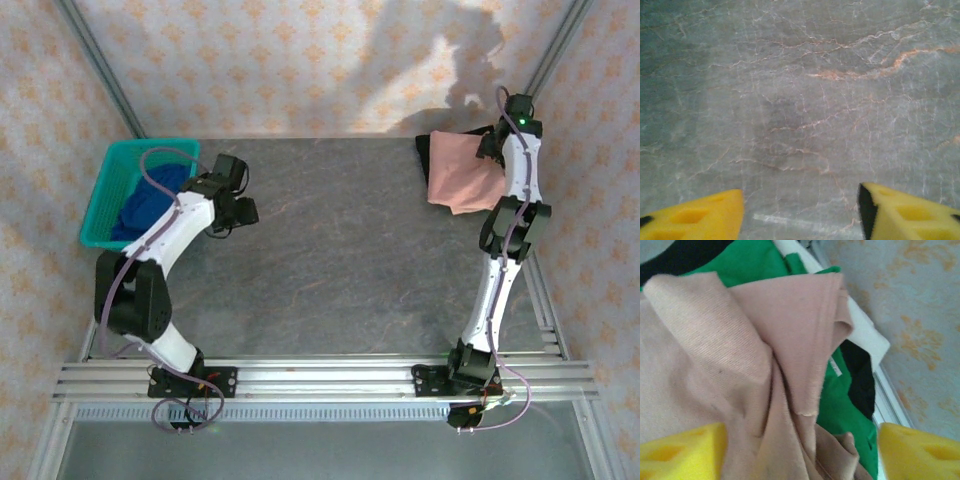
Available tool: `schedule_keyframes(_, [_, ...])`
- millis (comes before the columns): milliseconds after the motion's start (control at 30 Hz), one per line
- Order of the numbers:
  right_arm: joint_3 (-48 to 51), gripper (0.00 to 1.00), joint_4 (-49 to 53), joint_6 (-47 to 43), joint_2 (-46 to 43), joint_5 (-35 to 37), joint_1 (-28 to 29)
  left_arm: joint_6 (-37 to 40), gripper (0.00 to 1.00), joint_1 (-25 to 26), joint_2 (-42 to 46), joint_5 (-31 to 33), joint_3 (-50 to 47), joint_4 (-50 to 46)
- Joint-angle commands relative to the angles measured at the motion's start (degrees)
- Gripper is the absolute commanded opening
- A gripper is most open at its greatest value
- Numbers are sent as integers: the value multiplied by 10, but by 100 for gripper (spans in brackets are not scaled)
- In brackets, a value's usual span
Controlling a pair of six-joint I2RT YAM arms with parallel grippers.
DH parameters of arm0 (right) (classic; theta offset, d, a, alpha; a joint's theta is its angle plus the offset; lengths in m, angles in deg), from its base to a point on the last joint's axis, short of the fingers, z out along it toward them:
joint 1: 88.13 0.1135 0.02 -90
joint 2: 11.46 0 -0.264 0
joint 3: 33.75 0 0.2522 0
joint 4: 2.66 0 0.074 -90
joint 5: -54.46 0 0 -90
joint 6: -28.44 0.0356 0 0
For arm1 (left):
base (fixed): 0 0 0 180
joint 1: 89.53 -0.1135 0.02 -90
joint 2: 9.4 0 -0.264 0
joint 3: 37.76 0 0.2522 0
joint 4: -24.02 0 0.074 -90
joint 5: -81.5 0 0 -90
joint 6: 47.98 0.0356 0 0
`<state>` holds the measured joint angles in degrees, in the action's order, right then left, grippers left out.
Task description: Fold and stack the t-shirts
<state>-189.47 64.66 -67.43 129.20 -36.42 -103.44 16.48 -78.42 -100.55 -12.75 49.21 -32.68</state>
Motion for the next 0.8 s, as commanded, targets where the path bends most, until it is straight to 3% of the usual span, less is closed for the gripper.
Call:
schedule_keyframes(0, [109, 97, -44, 29, -116, 43, 2, -2, 86, -5, 107, 21, -62, 65])
schedule_keyframes(100, [231, 99, -121, 46, -185, 23, 2, -4, 98, -4, 185, 60, -128, 120])
schedule_keyframes(267, [475, 99, -279, 81, -336, -25, 6, 2, 100, -4, 353, 191, -273, 245])
schedule_keyframes(467, [850, 99, -466, 108, -616, 43, 79, 157, 100, -3, 510, 342, -517, 476])
schedule_keyframes(567, [1082, 99, -643, 106, -765, 31, 103, 191, 100, -6, 513, 313, -586, 528])
schedule_keyframes(667, [1259, 99, -830, 79, -840, 18, 105, 187, 100, -9, 462, 299, -611, 578])
schedule_keyframes(767, [1279, 99, -811, 46, -847, 11, 105, 193, 100, -17, 407, 295, -594, 605])
